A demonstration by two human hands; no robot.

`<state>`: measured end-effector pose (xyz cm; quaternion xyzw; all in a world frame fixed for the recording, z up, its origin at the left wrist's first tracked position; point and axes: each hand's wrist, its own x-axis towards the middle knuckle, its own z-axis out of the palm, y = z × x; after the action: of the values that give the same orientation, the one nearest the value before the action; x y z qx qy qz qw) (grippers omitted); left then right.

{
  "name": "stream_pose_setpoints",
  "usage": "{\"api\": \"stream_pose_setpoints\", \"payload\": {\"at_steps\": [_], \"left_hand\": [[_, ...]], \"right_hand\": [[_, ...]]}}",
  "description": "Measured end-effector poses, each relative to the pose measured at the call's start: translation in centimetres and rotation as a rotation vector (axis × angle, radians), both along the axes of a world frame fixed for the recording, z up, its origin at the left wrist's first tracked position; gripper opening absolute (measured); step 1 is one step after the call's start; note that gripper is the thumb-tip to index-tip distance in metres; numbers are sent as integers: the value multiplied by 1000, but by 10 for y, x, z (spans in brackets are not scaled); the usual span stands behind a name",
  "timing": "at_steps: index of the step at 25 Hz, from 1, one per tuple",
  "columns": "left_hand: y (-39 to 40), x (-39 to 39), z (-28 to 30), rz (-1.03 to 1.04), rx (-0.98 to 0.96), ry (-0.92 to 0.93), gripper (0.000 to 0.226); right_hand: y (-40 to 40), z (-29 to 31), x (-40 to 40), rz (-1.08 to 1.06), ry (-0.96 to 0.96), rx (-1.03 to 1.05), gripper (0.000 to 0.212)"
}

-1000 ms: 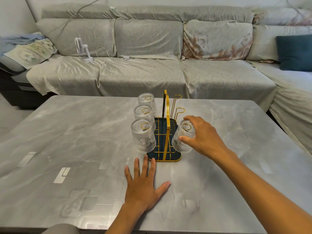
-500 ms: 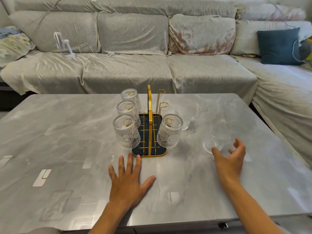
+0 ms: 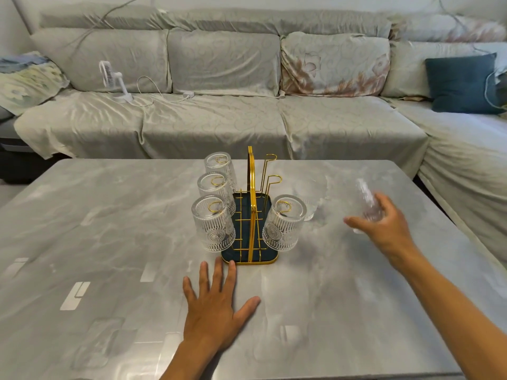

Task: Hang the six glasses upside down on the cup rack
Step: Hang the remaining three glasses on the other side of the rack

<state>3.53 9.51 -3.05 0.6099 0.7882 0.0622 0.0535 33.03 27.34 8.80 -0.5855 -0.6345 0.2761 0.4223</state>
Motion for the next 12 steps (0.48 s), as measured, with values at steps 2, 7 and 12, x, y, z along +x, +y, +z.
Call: {"api": "stream_pose_setpoints", "payload": {"at_steps": [2,7,12], "left_hand": [[-1,0,1,-3,-8,9,93],[-2,1,4,0,-3,-2,94],[0,0,-1,-3,-8,1,94]], "right_hand": [[5,52,-22,55,3,102,80],[17,138,-91,143,-240,285,77],[31,117,-139,240,-478,286,75]]}}
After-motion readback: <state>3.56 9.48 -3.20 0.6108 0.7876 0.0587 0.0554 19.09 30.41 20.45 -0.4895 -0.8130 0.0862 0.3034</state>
